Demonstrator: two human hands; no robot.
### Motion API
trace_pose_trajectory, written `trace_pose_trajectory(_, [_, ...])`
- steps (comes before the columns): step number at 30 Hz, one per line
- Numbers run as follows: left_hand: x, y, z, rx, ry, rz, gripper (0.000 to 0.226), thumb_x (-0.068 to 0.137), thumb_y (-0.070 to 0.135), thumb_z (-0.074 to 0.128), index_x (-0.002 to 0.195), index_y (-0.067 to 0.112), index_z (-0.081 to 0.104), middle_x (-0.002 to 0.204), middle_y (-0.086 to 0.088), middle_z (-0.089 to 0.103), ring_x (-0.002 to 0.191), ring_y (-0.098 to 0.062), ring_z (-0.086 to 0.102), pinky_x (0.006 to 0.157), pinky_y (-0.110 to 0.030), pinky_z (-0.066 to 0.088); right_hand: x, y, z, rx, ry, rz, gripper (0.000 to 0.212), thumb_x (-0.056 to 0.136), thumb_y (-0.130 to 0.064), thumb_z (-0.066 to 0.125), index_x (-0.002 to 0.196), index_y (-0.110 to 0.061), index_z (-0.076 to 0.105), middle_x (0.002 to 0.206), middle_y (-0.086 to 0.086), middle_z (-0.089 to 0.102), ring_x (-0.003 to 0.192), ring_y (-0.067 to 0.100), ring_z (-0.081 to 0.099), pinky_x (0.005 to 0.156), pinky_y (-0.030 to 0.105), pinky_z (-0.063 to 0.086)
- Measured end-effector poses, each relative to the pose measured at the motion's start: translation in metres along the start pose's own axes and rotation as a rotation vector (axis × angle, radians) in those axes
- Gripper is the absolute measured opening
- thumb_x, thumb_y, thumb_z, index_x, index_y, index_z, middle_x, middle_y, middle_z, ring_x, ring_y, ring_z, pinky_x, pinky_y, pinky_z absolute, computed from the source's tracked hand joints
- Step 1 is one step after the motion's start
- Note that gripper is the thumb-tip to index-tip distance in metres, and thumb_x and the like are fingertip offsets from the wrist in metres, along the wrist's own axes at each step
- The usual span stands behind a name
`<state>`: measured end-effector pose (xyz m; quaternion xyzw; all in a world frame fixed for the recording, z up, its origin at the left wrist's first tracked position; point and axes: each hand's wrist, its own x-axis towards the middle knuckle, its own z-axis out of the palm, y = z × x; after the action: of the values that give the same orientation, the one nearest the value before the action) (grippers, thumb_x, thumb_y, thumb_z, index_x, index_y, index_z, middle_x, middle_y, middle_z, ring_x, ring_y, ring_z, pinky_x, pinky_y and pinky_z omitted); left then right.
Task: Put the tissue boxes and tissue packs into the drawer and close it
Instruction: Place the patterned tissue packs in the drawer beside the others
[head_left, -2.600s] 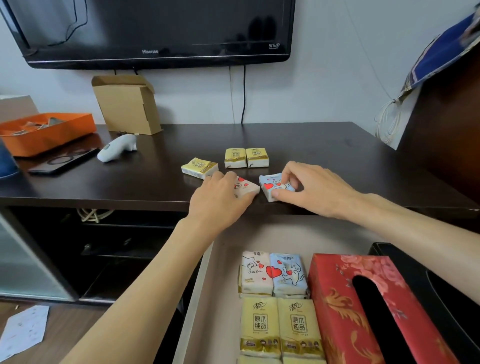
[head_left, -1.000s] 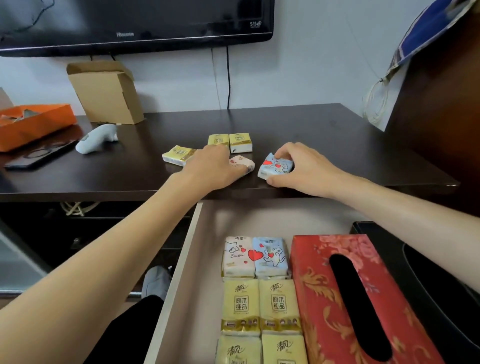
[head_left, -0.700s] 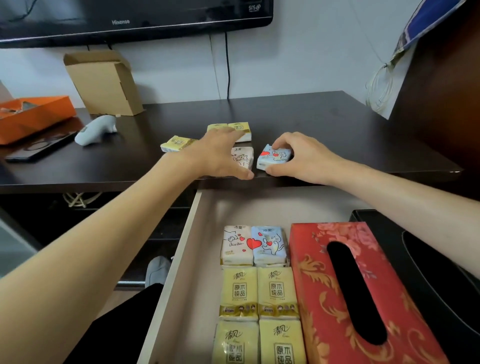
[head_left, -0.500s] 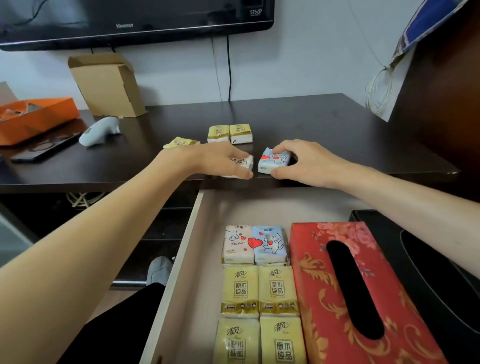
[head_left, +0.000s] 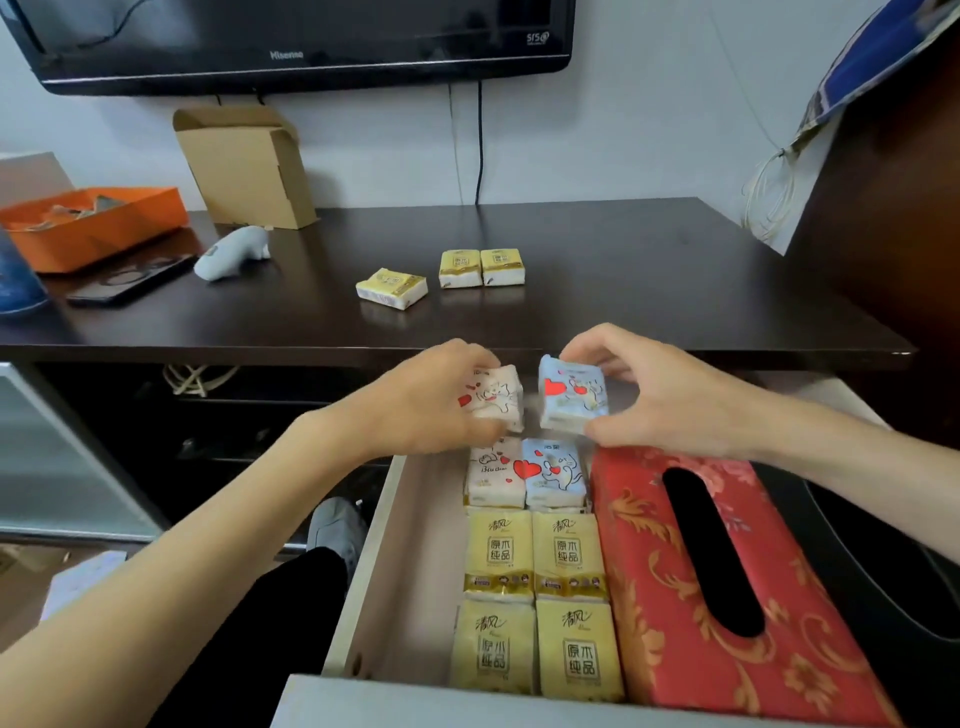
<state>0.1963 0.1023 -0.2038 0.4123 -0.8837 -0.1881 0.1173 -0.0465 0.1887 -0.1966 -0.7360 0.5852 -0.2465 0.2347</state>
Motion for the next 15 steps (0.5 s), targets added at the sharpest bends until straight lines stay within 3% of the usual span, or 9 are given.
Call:
trace_pose_trajectory(3, [-0.037,0.0,0.022,-0.024,-0.075,0.01,0.072,0.071,0.041,0.08,0.135,0.028,0.049,0.122,0.015,0.053,0.107,-0.003,0.052,0.087,-0.02,0.046,-0.034,-0.007,0.018,-0.187,-0.127,-0.003,0.061,0.07,-0.061,0.082,0.119,-0.052,0.048,0.117,-0.03,0.061,0.109,-0.012,0.058,0.085,0.02,0.055])
trace_pose_trajectory(5, [-0.054,0.0,0.034,0.01,-0.102,0.049,0.076,0.069,0.05,0.08,0.135,0.033,0.047,0.121,0.022,0.049,0.104,0.007,0.044,0.084,-0.013,0.042,-0.046,-0.01,0.029,-0.345,-0.19,-0.041,0.063,0.063,-0.079,0.07,0.116,-0.054,0.046,0.114,-0.033,0.054,0.108,-0.012,0.052,0.082,0.018,0.049])
trace_pose_trajectory(8, [-0.063,0.0,0.047,0.086,-0.089,0.115,0.081,0.067,0.063,0.077,0.136,0.038,0.044,0.12,0.025,0.045,0.101,0.011,0.034,0.079,-0.008,0.036,-0.047,-0.012,0.038,-0.445,-0.233,-0.065,0.059,0.06,-0.079,0.066,0.109,-0.051,0.048,0.104,-0.032,0.05,0.106,-0.011,0.045,0.078,0.014,0.038])
trace_pose_trajectory(12, [-0.066,-0.001,0.058,0.109,-0.063,0.182,0.079,0.067,0.065,0.077,0.133,0.037,0.046,0.128,0.02,0.049,0.113,0.0,0.04,0.094,-0.02,0.043,-0.04,-0.013,0.042,-0.511,-0.253,-0.089,0.052,0.062,-0.076,0.067,0.102,-0.047,0.051,0.095,-0.027,0.048,0.098,0.0,0.044,0.077,0.02,0.036])
trace_pose_trajectory(15, [-0.069,-0.001,0.066,0.158,-0.056,0.233,0.07,0.067,0.066,0.076,0.123,0.035,0.048,0.123,0.018,0.046,0.108,-0.003,0.046,0.084,-0.017,0.044,-0.039,-0.017,0.045,-0.544,-0.255,-0.095,0.049,0.064,-0.076,0.066,0.101,-0.045,0.054,0.095,-0.025,0.047,0.097,0.004,0.042,0.082,0.026,0.035])
